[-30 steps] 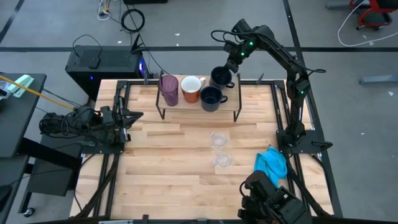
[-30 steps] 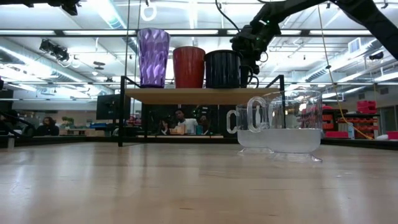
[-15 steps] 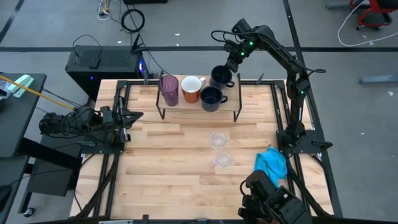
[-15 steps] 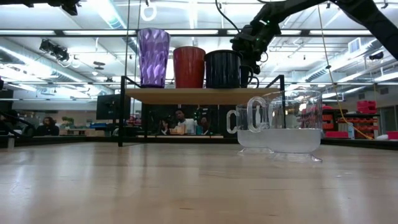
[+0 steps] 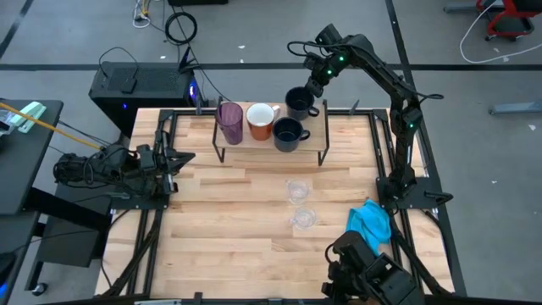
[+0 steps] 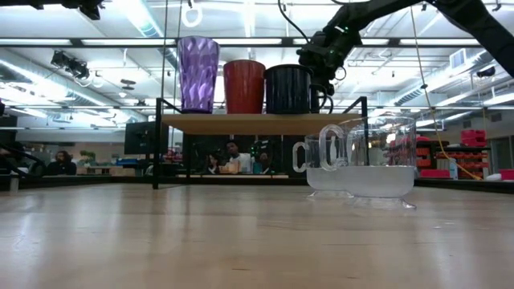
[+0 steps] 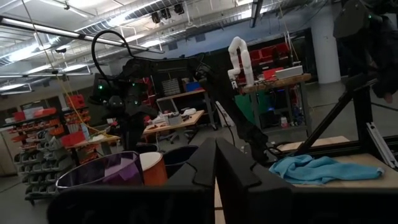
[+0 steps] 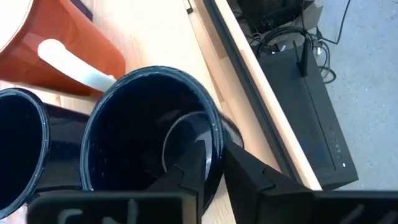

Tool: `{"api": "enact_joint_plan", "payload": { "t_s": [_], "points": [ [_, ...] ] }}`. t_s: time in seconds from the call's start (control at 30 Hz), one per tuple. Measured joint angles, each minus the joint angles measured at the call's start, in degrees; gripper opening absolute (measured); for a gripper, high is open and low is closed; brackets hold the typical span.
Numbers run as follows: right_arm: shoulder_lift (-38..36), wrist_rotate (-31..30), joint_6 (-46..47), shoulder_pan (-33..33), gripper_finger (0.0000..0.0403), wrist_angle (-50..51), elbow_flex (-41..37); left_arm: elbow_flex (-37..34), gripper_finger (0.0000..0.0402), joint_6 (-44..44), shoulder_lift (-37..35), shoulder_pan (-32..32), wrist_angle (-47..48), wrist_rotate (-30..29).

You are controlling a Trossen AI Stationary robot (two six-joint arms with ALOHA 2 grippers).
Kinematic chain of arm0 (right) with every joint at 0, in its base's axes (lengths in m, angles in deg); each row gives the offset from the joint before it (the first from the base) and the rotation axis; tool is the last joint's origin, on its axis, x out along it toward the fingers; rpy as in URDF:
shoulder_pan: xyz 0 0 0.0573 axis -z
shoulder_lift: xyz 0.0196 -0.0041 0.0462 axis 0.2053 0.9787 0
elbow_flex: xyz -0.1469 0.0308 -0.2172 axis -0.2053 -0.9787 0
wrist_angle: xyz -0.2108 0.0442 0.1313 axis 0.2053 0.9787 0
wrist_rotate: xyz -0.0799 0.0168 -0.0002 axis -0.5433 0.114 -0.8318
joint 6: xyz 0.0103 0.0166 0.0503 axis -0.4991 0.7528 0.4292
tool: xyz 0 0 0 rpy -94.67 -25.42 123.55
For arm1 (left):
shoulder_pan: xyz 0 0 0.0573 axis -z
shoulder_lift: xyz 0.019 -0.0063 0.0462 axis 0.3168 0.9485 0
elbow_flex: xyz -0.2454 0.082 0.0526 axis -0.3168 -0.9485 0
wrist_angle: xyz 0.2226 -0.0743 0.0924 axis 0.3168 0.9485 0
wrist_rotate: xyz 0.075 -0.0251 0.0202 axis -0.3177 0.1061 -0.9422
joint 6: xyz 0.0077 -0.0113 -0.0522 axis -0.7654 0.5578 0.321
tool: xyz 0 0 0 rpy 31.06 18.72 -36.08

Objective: Stack small to large cups/mugs on shelf
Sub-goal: Align the dark blue mug with the other dark blue mug on the shelf

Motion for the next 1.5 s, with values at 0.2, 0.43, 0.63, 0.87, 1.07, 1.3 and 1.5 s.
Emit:
{"api": "enact_joint_plan", "payload": {
  "t_s": [0.2, 0.43, 0.63, 0.87, 1.07, 1.3, 1.5],
  "points": [
    [0.0, 0.2, 0.0, -0.1, 0.007, -0.2, 0.0, 0.0, 0.0021, 0.0, 0.0, 0.0, 0.0, 0.0],
    [0.0, 0.4, 0.0, -0.8, 0.0074, -1.0, 0.0, 0.0, 0.0008, 0.0, 0.0, 0.0, 0.0, 0.0],
    [0.0, 0.1, 0.0, -0.8, 0.0083, -2.1, 0.0, 0.0, 0.0024, 0.0, 0.0, 0.0, 0.0, 0.0],
    [-0.1, -0.5, 0.0, -0.7, 0.0098, -3.1, 0.0, 0.0, 0.0012, 0.0, 0.0, 0.0, 0.0, 0.0],
    [-2.7, -2.2, -0.1, -0.7, 0.0109, -3.7, 0.0, 0.0, 0.0012, 0.0, 0.0, 0.0, 0.0, 0.0],
    [-8.8, -2.5, -1.1, -6.0, 0.0112, -3.7, 0.0, 0.0, 0.0023, -0.1, 0.0, 0.0, 0.0, -0.2],
    [-11.6, -9.8, -0.2, -14.1, 0.0112, -2.2, 0.0, 0.0, 0.0008, -0.2, 0.0, 0.0, 0.0, -0.2]
  ]
}}
